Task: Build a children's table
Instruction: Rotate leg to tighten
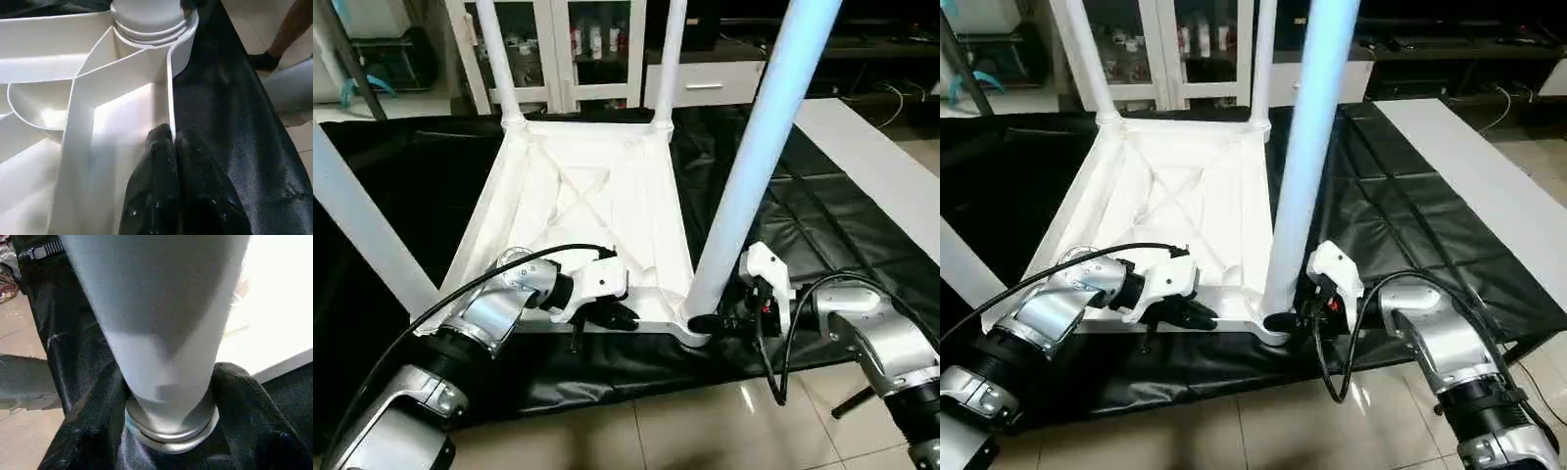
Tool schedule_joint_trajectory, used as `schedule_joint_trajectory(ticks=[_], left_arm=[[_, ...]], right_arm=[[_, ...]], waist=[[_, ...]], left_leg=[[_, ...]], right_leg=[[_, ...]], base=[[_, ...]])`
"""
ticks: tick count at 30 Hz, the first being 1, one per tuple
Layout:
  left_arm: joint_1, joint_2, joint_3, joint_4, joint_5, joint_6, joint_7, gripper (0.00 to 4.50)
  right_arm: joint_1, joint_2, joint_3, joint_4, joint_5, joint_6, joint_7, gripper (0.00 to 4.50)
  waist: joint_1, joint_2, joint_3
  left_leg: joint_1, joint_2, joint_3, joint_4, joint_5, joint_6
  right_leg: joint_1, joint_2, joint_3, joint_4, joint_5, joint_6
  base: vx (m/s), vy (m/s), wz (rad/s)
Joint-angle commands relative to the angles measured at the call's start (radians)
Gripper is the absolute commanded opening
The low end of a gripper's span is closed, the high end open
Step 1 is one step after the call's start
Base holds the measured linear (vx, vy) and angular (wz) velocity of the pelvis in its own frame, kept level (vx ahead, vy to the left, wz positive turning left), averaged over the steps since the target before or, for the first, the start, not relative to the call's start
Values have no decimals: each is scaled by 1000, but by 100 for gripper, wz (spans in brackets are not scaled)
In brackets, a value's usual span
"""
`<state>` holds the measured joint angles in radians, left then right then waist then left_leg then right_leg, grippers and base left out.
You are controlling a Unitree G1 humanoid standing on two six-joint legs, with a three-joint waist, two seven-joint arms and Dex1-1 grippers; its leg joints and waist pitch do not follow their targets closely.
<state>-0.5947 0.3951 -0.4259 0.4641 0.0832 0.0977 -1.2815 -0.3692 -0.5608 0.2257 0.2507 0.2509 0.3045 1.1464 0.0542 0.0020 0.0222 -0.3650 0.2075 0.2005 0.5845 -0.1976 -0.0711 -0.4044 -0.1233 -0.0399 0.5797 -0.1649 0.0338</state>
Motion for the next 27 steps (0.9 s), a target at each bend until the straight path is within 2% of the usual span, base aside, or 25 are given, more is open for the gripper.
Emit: schedule_joint_trajectory(ticks=[1, 7, 11, 15, 16, 17, 19, 20, 21, 22, 23, 24, 25, 26, 27], left_arm=[[48, 13, -96, 36, 63, 28, -56, 0], [50, 16, -101, 33, 65, 33, -58, 0], [53, 17, -104, 31, 69, 39, -47, 0], [45, -5, -89, 59, 79, 37, 18, 0], [40, -16, -82, 72, 83, 37, 47, 0], [30, -38, -67, 94, 83, 36, 93, 0], [11, -80, -37, 134, 82, 44, 183, 0], [11, -80, -37, 134, 82, 44, 183, 0], [-7, -120, -10, 169, 78, 59, 264, 0], [-25, -163, 22, 205, 71, 84, 349, 0], [-60, -231, 78, 273, 64, 112, 506, 0], [-71, -248, 93, 295, 63, 114, 552, 0], [-74, -252, 96, 300, 63, 114, 562, 0], [-114, -300, 139, 375, 61, 85, 718, 0], [-114, -300, 139, 375, 61, 85, 718, 0]], right_arm=[[-10, -2, 17, 19, -25, -6, 10, 233], [-3, 6, 21, 28, -31, -20, 4, 215], [18, 56, -18, 49, -11, -17, -62, 209], [29, 104, -44, 99, -26, -14, -163, 208], [30, 117, -48, 116, -35, -14, -194, 207], [28, 142, -59, 141, -47, -15, -254, 207], [23, 197, -86, 177, -64, -13, -365, 207], [23, 197, -86, 177, -64, -13, -365, 207], [14, 247, -114, 205, -73, -9, -474, 207], [2, 300, -144, 235, -80, -7, -587, 206], [-30, 383, -189, 299, -94, -12, -783, 206], [-40, 404, -201, 320, -99, -16, -834, 206], [-43, 409, -203, 325, -100, -17, -846, 206], [-90, 478, -240, 406, -102, -64, -1008, 205], [-90, 478, -240, 406, -102, -64, -1008, 205]], waist=[[-1, -8, -49], [-3, -8, -51], [-8, -9, -49], [-25, -9, -39], [-30, -7, -34], [-33, -7, -33], [-41, -8, -27], [-41, -8, -27], [-52, -8, -25], [-58, -6, -27], [-69, 2, -26], [-92, 6, -20], [-115, 14, -20], [-102, 38, -20], [-108, 45, -3]], left_leg=[[10, 17, 0, -67, -176, 63], [11, 16, -1, -67, -183, 61], [9, 16, -1, -70, -209, 53], [9, 16, -9, -84, -333, 7], [12, 14, -12, -87, -396, -10], [14, 14, -16, -89, -425, -19], [28, 9, -24, -89, -522, -43], [28, 9, -24, -89, -522, -43], [31, 6, -31, -89, -562, -49], [33, 5, -35, -88, -576, -52], [35, 2, -42, -87, -604, -55], [42, 2, -52, -88, -660, -57], [35, 9, -70, -105, -726, -53], [26, 20, -77, -119, -748, -55], [11, 31, -73, -150, -812, -55]], right_leg=[[43, -5, 14, -41, -109, -277], [44, -5, 14, -41, -102, -279], [43, -5, 14, -45, -138, -271], [36, -7, 13, -64, -308, -224], [31, -8, 11, -74, -400, -196], [29, -8, 10, -78, -442, -181], [15, -7, 3, -99, -587, -123], [15, -7, 3, -99, -587, -123], [9, -5, -5, -110, -645, -88], [9, -5, -10, -112, -655, -82], [11, -4, -24, -121, -688, -63], [16, 2, -61, -141, -703, -47], [48, 8, -97, -143, -644, -32], [72, -2, -88, -120, -578, -53], [78, 7, -96, -98, -517, -72]], base=[[0, 0, 0], [0, 0, 0], [0, 0, 0], [0, 0, 0], [0, 0, 0], [0, 0, 0], [-57, 5, -5], [-63, 6, -4], [-69, 8, -4], [-83, 14, -6], [-83, 14, -6], [-109, 28, -11], [-84, 48, -17], [-84, 48, -17], [-100, 63, -16]])
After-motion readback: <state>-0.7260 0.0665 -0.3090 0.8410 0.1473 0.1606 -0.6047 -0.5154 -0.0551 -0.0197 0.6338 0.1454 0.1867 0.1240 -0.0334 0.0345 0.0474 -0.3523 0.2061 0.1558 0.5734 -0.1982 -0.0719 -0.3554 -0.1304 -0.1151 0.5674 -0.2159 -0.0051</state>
